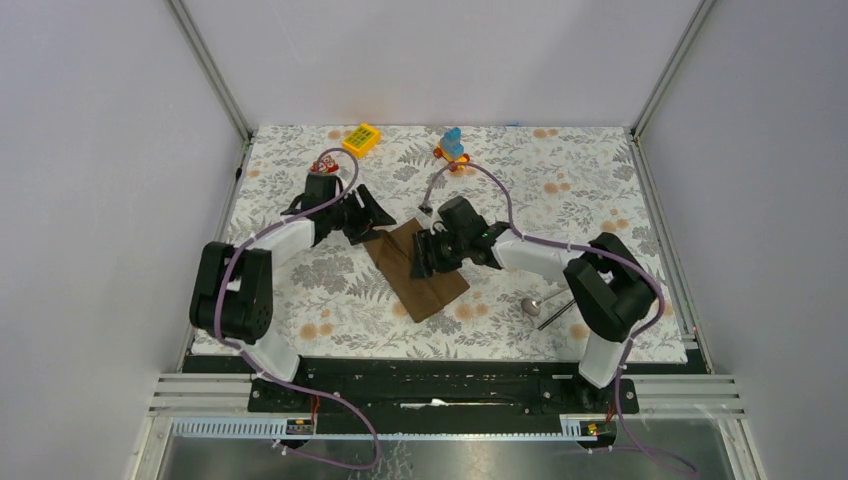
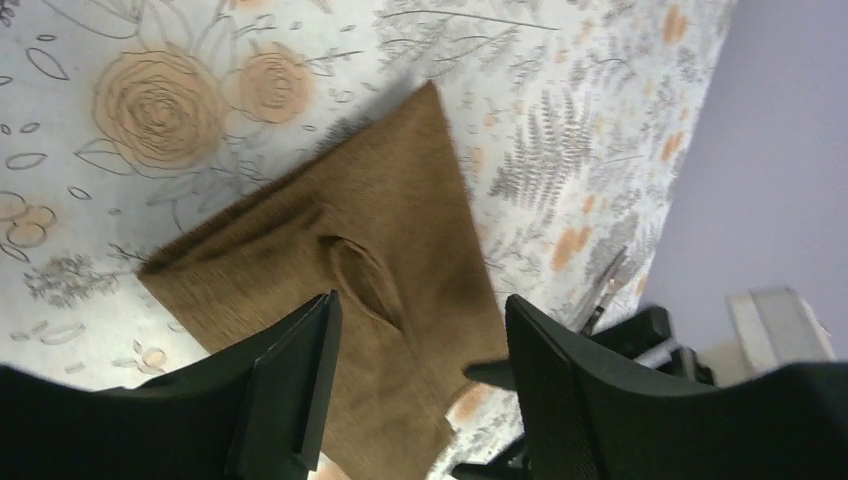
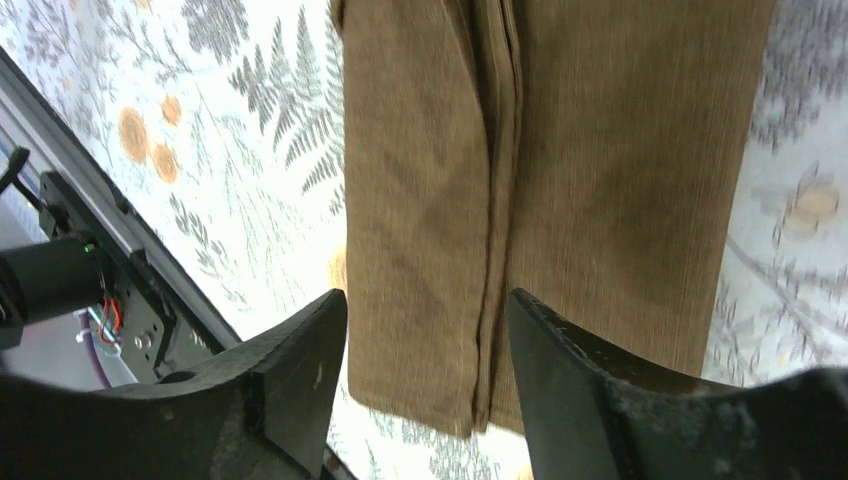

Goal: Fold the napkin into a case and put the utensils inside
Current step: Fold the lower triangle-folded napkin at the center of the board, then smooth out the 2/3-rectangle-folded napkin at the center of the board.

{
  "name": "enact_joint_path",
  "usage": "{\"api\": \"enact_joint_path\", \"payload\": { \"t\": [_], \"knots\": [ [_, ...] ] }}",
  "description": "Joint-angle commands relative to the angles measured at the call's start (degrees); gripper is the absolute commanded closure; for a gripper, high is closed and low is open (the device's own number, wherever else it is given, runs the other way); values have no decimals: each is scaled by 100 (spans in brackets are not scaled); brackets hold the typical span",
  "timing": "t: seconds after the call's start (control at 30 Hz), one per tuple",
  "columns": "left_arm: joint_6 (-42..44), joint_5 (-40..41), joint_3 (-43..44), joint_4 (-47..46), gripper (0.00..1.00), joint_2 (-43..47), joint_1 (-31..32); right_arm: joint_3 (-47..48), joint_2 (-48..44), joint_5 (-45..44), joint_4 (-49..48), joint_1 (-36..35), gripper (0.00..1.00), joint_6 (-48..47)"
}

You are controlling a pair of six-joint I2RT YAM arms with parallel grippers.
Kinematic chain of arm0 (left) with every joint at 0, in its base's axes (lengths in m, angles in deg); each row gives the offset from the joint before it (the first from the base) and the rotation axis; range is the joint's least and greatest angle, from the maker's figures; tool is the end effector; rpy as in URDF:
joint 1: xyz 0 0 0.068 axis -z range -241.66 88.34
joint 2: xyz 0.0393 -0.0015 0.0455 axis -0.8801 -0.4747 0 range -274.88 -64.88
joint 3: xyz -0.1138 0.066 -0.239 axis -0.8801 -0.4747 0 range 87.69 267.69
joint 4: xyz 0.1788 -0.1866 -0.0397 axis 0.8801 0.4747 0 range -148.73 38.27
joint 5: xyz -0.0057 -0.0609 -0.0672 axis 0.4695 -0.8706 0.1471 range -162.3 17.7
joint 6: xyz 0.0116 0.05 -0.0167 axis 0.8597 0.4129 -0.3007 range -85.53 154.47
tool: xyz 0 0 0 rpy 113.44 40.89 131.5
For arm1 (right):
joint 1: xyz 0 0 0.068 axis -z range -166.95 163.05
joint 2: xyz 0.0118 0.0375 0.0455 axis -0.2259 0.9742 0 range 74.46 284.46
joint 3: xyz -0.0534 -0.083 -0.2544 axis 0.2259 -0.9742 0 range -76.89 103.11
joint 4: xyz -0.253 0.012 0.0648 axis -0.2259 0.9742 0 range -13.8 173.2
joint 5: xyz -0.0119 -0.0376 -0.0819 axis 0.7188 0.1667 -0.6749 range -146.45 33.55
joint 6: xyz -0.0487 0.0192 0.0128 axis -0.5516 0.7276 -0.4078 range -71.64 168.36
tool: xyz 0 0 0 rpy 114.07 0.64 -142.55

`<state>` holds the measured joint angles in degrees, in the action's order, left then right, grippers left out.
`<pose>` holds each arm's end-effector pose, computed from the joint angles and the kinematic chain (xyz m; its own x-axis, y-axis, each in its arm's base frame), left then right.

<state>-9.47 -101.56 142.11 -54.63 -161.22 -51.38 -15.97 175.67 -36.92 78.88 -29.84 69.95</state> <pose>0.3358 -0.0787 0.1812 -0.8496 -0.4611 -0.2559 -0.1388 0.6637 -0.7350 0.2671 0.2644 0.1866 -0.7663 -0.2386 -0.5966 -0.5794 0.6579 0.4811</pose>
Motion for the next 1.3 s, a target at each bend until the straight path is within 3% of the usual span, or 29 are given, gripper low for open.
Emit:
{"api": "enact_joint_path", "payload": {
  "t": [0.0, 0.23, 0.5, 0.9, 1.1, 1.27],
  "knots": [
    [307, -65, 378, 503, 31, 787, -60, 725, 400, 55, -205, 46, 30, -196],
    [562, -124, 3, 1171, 28, 1671, -483, 1470, 1211, -64, -904, 79, 19, -382],
    [630, 267, -815, 1549, 29, 2725, -765, 2377, 1918, -194, -629, 77, 25, -665],
    [571, 48, -1467, 1555, 33, 3094, -773, 2754, 2444, -259, -596, 77, 29, -874],
    [484, 33, -1668, 1386, 33, 3094, -773, 2767, 2403, -437, -623, 77, 51, -374],
    [291, -83, -1887, 918, 33, 2864, -778, 2729, 2386, 136, -802, 79, 74, 279]
  ]
}}
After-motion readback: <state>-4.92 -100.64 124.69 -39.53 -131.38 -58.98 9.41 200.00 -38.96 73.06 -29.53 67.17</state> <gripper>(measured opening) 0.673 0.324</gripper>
